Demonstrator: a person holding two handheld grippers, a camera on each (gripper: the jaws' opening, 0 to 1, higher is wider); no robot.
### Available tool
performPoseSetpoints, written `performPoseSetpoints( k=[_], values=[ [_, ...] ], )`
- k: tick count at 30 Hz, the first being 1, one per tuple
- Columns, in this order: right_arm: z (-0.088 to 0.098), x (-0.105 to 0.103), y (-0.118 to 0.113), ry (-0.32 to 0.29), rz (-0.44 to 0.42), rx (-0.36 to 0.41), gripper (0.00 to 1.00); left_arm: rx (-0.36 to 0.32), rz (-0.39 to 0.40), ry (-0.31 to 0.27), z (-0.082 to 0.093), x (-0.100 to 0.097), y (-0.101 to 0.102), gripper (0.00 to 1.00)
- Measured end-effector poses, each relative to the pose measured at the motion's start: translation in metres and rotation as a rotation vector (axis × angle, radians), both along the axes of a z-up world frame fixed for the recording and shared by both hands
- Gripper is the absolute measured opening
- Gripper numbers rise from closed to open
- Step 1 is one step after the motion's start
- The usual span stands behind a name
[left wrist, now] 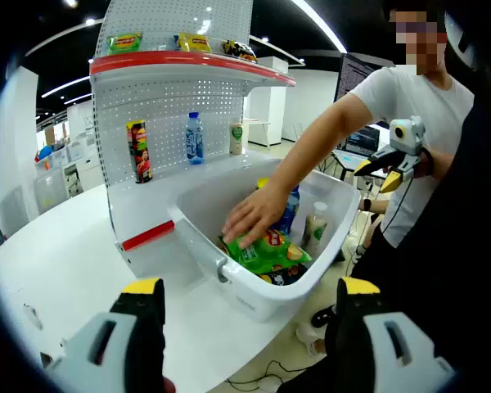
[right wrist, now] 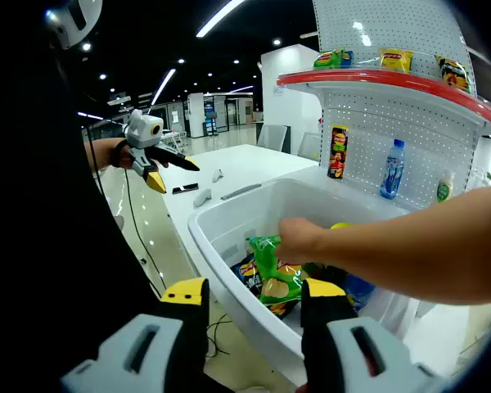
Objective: Place the items from the shopping basket onto the snack and drink counter
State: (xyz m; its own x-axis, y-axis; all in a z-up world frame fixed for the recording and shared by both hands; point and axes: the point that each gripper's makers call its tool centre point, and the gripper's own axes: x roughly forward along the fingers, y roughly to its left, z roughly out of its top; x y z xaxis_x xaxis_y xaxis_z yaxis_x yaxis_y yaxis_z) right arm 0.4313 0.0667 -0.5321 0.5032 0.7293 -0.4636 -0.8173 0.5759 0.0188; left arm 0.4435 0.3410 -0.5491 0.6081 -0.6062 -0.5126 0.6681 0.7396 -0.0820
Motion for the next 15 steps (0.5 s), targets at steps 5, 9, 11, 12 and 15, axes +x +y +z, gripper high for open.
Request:
performPoseSetpoints(
  k=[5, 9, 11, 12, 15],
  values=[
    [-0.0001, -0.0023, 0.0045, -0.007, 0.018, -0.014, 0.45, -0.002, -0.003, -0.005, 0.0025, 0.0004, -0.0009, 0.85],
    [0.0001, -0.0003, 0.0052, -0.010, 0.014, -0.010, 0.45, 0.009, -0.006, -0.003, 0.0023, 0.0030, 0.0011, 0.85],
    [0.0008, 0.0013, 0.0062, -0.015, 0.015, -0.006, 0.45, 0.008, -0.002, -0.006, 0.0039, 0.0053, 0.0037, 0.85],
    [0.0011, 0.0025, 0.0068, -0.017, 0.015, -0.004, 0.45, 0.006, 0.000, -0.008, 0.0046, 0.0067, 0.0048, 0.85],
    [0.0015, 0.0070, 0.0093, -0.022, 0.014, 0.000, 0.45, 0.005, 0.003, -0.009, 0.0045, 0.0092, 0.0067, 0.85]
  ],
)
